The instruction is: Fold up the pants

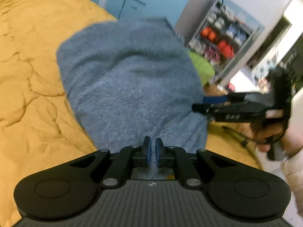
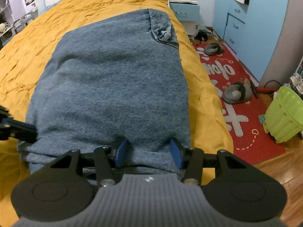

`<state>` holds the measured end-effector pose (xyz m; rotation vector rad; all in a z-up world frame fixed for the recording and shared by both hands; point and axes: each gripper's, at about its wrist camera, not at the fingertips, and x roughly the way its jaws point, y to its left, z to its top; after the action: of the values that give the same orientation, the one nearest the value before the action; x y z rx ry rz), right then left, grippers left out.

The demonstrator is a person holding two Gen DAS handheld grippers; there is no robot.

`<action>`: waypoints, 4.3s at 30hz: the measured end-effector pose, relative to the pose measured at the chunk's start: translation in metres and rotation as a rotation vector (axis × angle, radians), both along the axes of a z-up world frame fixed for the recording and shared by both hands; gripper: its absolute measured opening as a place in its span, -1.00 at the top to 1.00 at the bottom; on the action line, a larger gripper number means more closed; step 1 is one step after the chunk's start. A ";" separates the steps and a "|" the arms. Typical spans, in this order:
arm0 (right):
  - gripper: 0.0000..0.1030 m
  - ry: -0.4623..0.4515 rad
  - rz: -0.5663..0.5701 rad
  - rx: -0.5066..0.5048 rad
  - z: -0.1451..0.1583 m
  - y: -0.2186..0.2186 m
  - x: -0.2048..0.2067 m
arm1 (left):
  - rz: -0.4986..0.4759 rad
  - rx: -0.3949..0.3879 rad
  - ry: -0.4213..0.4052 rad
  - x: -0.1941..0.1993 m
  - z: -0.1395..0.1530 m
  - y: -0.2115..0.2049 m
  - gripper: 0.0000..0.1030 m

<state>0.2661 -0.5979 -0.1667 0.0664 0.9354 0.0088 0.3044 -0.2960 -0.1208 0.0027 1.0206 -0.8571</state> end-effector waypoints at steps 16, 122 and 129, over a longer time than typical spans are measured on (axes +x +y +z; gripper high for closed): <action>0.08 0.012 -0.047 -0.011 0.014 -0.001 0.001 | 0.022 0.058 0.039 -0.007 -0.005 -0.008 0.63; 0.71 -0.144 0.352 0.150 0.038 0.312 0.141 | 0.616 -0.167 0.044 0.096 -0.034 0.351 0.88; 0.73 -0.093 0.290 0.163 0.006 0.315 0.157 | 0.608 -0.077 0.024 0.087 -0.030 0.341 0.88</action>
<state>0.4231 -0.2829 -0.1603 0.0797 0.8437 0.3542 0.3915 0.0447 -0.1505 -0.3671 0.9346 -0.3387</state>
